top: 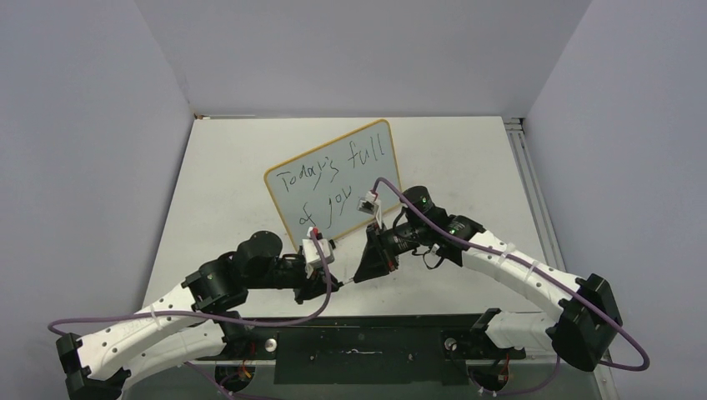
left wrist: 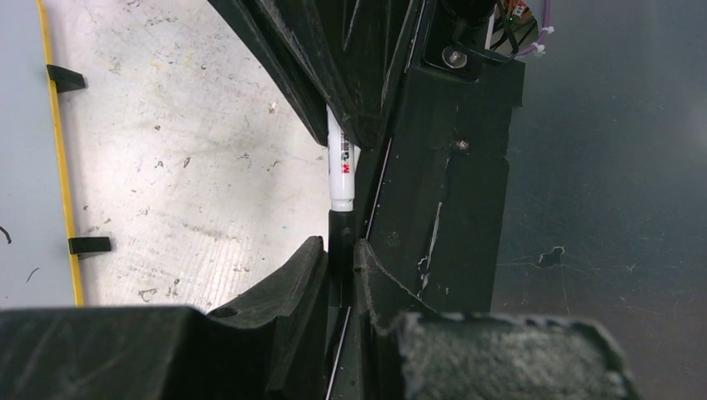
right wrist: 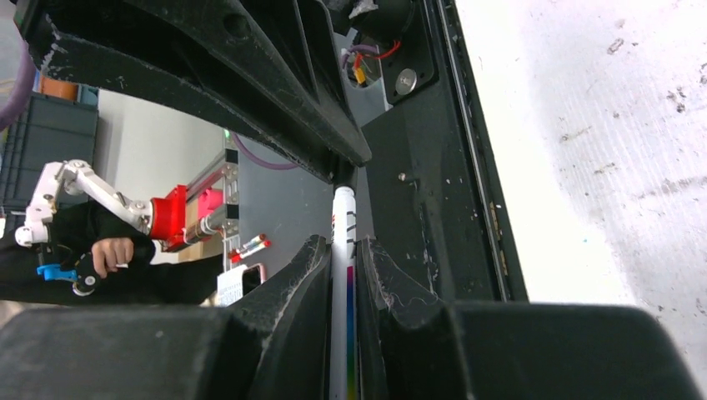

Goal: Write a sentence on the whiteboard
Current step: Close the whiteboard marker at the center of the board.

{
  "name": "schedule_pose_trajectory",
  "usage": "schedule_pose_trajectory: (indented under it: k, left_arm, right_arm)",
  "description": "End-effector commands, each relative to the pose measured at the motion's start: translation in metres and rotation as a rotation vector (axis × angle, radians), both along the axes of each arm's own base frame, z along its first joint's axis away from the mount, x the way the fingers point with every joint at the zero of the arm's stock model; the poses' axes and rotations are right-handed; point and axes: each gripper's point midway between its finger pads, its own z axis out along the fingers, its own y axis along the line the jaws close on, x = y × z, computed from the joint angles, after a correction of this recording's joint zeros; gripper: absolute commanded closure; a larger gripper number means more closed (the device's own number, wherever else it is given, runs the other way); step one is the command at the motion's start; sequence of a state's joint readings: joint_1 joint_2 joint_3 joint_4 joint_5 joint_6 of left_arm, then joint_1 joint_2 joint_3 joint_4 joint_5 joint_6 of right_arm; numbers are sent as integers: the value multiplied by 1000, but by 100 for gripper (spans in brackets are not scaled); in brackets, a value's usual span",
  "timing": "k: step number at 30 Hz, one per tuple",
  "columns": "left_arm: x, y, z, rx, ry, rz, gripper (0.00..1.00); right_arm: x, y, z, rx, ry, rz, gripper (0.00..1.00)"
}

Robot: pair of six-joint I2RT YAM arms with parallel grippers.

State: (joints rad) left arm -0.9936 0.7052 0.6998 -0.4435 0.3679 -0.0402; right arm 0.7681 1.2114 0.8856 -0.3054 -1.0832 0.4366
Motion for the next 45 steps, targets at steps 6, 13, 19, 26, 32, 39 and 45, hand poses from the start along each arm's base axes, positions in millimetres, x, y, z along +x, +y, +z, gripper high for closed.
schedule_pose_trajectory:
  k: [6, 13, 19, 26, 32, 39, 45]
  left_arm:
    - [-1, -14, 51, -199, -89, -38, 100]
    - [-2, -20, 62, -238, -102, -59, 100]
    - [-1, -25, 68, -256, -111, -71, 100]
    - [3, -29, 75, -272, -136, -69, 100]
    - [6, -30, 80, -287, -155, -60, 100]
    - [6, -32, 84, -305, -160, -61, 100]
    - [6, -33, 78, -270, -143, -73, 100]
  right_arm:
    - [-9, 15, 18, 122, 12, 29, 95]
    - [-12, 18, 21, 144, 10, 36, 95]
    - [-15, 21, 19, 147, 12, 46, 95]
    - [-19, 22, 16, 142, 17, 52, 95]
    - [-20, 22, 12, 134, 21, 51, 95]
    - [-23, 23, 8, 127, 21, 53, 95]
    - [-19, 23, 7, 111, -7, 27, 95]
